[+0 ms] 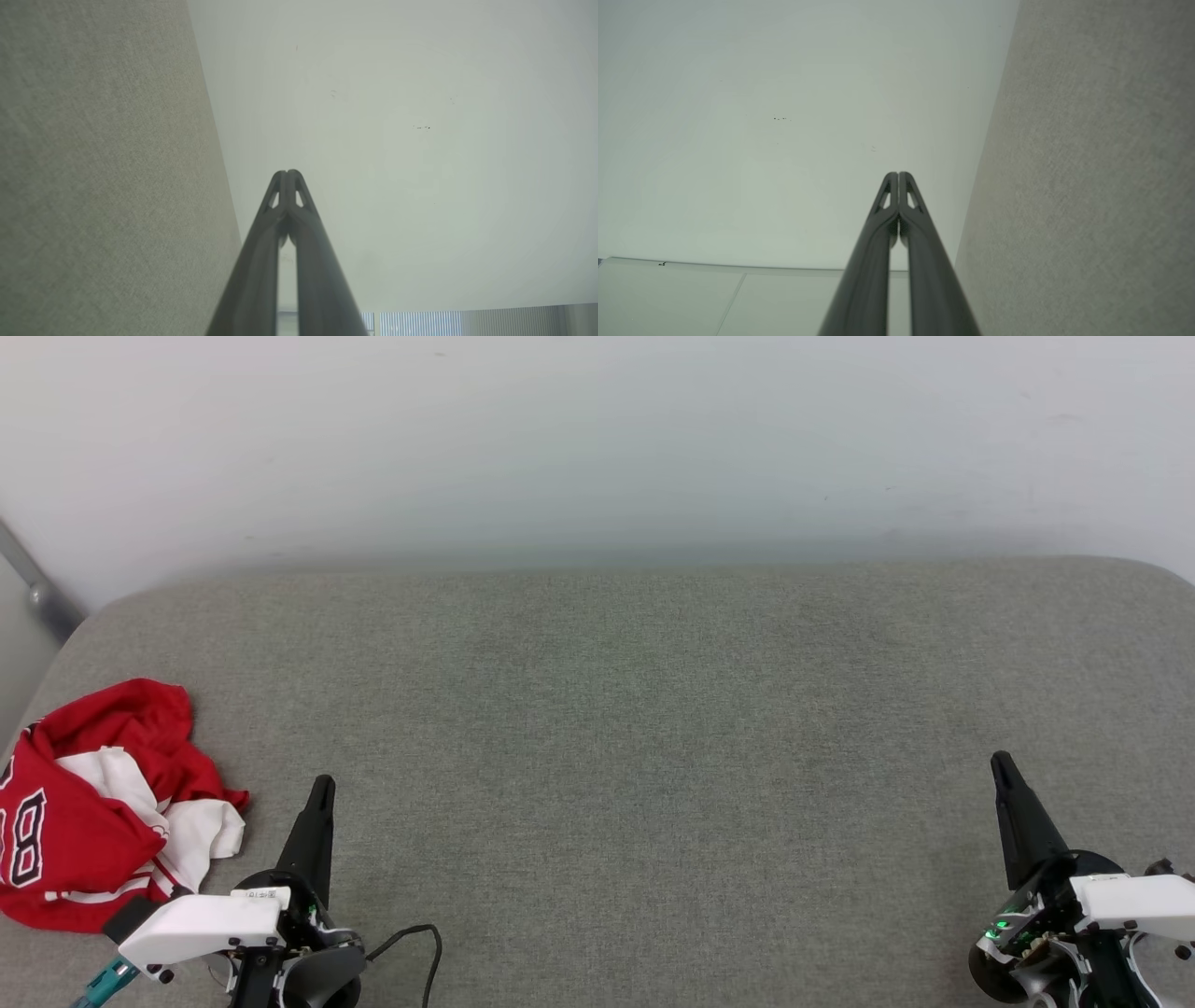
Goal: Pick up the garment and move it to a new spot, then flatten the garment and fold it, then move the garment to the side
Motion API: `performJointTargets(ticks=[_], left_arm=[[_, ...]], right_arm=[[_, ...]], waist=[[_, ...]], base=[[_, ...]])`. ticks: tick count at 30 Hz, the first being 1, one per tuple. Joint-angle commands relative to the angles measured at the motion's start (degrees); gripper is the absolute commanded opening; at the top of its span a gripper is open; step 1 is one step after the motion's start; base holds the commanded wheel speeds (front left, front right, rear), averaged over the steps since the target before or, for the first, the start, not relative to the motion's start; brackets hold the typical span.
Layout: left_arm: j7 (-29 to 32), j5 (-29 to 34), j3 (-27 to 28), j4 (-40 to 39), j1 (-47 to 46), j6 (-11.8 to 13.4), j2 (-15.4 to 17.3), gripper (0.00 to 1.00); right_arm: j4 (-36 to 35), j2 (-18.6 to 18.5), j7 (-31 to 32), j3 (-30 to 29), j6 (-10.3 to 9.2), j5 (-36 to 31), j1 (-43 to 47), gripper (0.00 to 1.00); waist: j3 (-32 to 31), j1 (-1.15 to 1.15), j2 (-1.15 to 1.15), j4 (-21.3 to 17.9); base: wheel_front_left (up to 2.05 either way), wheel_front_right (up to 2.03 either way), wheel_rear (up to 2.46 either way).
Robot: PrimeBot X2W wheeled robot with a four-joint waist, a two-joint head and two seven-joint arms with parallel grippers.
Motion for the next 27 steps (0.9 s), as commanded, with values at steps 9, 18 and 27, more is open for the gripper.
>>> performJointTargets(ticks=[9, 18, 27], left_arm=[[0.09, 0.05, 0.09, 0.02, -0.4, -0.17, -0.13, 0.0], [0.09, 0.04, 0.09, 0.02, -0.4, -0.17, -0.12, 0.0], [0.09, 0.04, 0.09, 0.02, -0.4, -0.17, -0.12, 0.0]], right_arm=[[-0.14, 0.18, 0.01, 0.07, 0.0, 0.22, -0.65, 0.0], [-0.14, 0.18, 0.01, 0.06, 0.0, 0.22, -0.65, 0.0], [-0.14, 0.18, 0.01, 0.06, 0.0, 0.22, -0.65, 0.0]], waist=[[0.0, 0.0, 0.0, 0.0], [0.0, 0.0, 0.0, 0.0], [0.0, 0.0, 0.0, 0.0]], base=[[0.0, 0.0, 0.0], [0.0, 0.0, 0.0], [0.0, 0.0, 0.0]])
